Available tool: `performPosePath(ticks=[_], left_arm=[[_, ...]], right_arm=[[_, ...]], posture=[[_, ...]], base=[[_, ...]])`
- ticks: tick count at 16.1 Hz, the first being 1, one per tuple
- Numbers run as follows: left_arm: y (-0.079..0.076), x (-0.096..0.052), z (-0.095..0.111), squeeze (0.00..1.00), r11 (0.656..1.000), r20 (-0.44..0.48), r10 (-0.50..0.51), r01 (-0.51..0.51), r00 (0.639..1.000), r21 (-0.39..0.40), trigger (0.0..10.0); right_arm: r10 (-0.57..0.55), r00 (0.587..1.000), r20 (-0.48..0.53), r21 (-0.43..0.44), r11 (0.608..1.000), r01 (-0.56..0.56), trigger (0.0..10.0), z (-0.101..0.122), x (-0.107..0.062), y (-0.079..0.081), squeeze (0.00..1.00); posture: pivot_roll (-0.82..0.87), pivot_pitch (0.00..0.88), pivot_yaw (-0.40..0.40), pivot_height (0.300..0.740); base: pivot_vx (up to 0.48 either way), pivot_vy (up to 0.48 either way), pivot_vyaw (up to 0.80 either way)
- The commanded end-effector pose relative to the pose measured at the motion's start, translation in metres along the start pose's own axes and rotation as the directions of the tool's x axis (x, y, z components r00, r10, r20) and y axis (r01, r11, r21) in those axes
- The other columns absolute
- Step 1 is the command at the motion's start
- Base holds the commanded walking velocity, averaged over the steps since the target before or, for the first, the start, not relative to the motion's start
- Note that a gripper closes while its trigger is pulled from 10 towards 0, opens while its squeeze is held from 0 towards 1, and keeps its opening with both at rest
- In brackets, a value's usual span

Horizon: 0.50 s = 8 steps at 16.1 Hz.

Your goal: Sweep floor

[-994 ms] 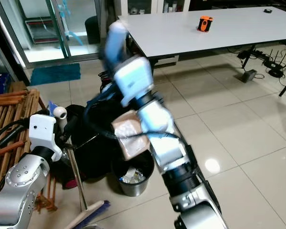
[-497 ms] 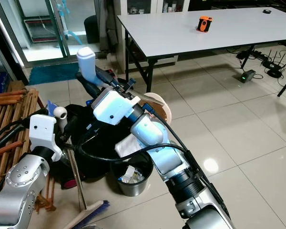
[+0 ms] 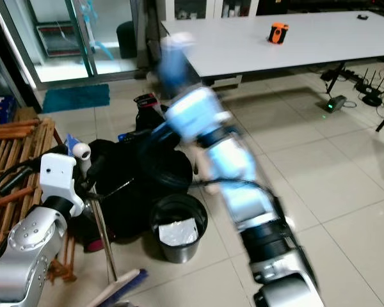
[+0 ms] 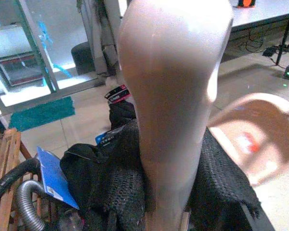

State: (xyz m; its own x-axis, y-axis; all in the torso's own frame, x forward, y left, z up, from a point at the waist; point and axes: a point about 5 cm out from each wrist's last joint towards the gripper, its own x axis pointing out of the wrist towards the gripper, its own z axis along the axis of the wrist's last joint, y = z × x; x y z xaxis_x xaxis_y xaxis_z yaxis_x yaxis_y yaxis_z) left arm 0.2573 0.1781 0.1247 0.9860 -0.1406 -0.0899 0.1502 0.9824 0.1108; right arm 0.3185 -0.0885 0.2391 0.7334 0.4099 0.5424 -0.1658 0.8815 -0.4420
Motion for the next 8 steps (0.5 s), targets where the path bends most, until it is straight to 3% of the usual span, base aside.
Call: performPosePath(ticks=[1,4,8], left_arm=[[-0.003,0.002,0.007,0.0,1.0,0.035,-0.025,0.025,0.999,0.015,10.0],[-0.004,0.005,0.008,0.0,0.999,0.036,-0.037,0.037,0.999,0.01,10.0],[-0.003,0.007,0.008,0.0,0.999,0.032,-0.048,0.048,0.998,0.009,10.0]], right_arm=[[-0.124,0.989,-0.082,-0.005,0.992,0.124,10.0,-0.01,-0.007,-0.025,0.0],[-0.229,0.949,-0.219,-0.027,0.973,0.229,10.0,-0.028,-0.031,-0.046,0.0],[-0.311,0.89,-0.335,-0.102,0.951,0.293,10.0,-0.044,-0.053,-0.052,0.0]], posture=[[-0.02,0.0,0.009,0.74],[-0.02,0.0,0.009,0.74],[-0.03,0.003,0.011,0.74]], base=[[0.0,0.0,0.0],[0.0,0.0,0.0],[0.0,0.0,0.0]])
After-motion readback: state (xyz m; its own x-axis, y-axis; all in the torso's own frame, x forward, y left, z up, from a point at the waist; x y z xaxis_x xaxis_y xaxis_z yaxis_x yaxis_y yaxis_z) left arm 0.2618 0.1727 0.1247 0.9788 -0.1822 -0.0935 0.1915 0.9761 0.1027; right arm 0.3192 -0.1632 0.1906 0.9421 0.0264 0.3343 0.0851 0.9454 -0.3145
